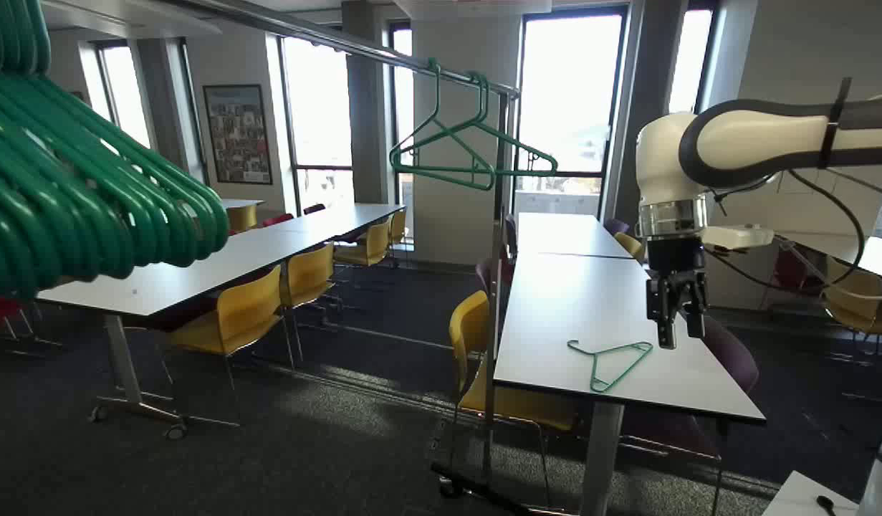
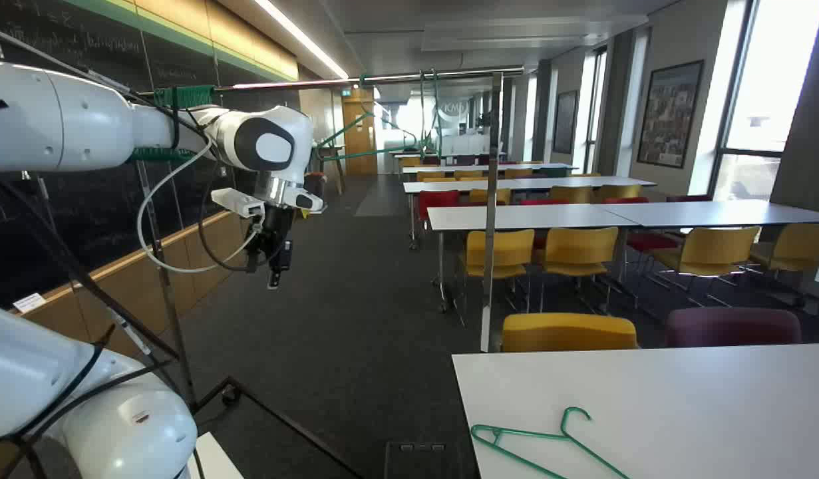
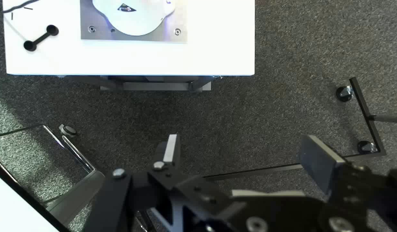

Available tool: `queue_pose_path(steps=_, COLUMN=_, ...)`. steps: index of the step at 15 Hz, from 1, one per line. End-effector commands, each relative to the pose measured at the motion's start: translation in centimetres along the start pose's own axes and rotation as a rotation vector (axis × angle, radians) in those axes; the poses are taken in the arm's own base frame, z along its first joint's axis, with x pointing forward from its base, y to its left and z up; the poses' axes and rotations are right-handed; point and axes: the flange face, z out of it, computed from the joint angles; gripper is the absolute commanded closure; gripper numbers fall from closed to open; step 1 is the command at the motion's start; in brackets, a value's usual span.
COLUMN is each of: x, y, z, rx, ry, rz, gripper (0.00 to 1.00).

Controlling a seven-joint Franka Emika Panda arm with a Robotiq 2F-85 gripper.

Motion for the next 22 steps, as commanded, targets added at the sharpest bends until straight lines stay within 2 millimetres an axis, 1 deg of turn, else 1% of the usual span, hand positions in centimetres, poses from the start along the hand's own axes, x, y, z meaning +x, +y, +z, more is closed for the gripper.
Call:
queue_pose_path(steps=1, x=0.0, y=0.0, z=0.0, rx=0.000, ry=-0.002, rz=0.000, gripper=0.00)
queue_pose_path(steps=3, x=0.9, y=0.2, z=-0.6, rx=-0.008, ry=0.066, rz=0.005, gripper=0.00)
queue_pose_path(steps=7, x=3.7, y=1.6, z=-4.1, rx=0.068, ry=0.320, rz=0.038, gripper=0.00)
queue_pose_path(steps=9, x=4.7, y=2.6, z=-5.9, rx=0.110, ry=0.436, rz=0.061, gripper=0.00)
queue_pose_path(steps=11, x=5.4, y=3.5, z=-7.6, rx=0.117, ry=0.551, rz=0.070, gripper=0.00)
queue_pose_path(steps=13, x=6.1, y=4.3, z=-8.8, rx=0.112, ry=0.623, rz=0.066, gripper=0.00)
queue_pose_path(steps=15, x=6.9, y=5.0, z=-9.1, rx=0.112, ry=0.625, rz=0.072, gripper=0.00)
queue_pose_path(steps=16, x=5.9, y=4.3, z=-7.9, rx=0.124, ry=0.604, rz=0.083, gripper=0.00)
queue_pose_path(steps=18, x=6.4, y=4.7, z=-8.1, rx=0.127, ry=0.603, rz=0.087, gripper=0.00)
queue_pose_path(steps=22, x=6.8, y=4.7, z=-8.2, rx=0.127, ry=0.599, rz=0.087, gripper=0.00)
